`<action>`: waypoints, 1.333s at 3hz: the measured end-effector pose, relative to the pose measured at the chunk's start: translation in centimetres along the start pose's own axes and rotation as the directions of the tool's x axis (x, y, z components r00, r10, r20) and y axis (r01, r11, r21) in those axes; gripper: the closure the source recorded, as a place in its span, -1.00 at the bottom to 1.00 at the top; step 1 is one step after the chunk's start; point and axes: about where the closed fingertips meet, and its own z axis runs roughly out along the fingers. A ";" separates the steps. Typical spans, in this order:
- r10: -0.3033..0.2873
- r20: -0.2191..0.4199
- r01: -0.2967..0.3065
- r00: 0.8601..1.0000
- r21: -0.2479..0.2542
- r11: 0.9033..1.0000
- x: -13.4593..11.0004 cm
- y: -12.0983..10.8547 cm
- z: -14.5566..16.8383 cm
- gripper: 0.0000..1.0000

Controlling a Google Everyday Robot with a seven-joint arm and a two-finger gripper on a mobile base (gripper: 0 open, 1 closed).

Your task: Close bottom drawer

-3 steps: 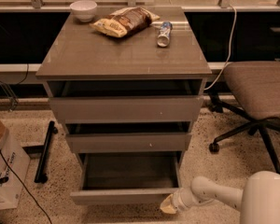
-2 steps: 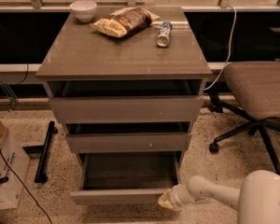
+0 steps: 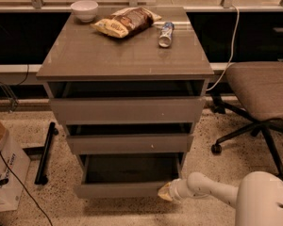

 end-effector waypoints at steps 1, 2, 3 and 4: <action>0.000 0.001 0.000 1.000 0.005 1.000 -0.1 -0.3 -0.1 1.00; -0.019 0.005 0.019 1.000 0.025 1.000 -0.6 -0.7 0.8 1.00; -0.050 0.039 0.047 0.998 0.075 0.996 -1.9 -2.2 1.8 1.00; -0.085 0.068 0.077 0.994 0.104 0.992 -3.4 -3.7 2.9 1.00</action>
Offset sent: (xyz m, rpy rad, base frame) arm 0.0265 0.0149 -0.0076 -0.0255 -0.0818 -0.0006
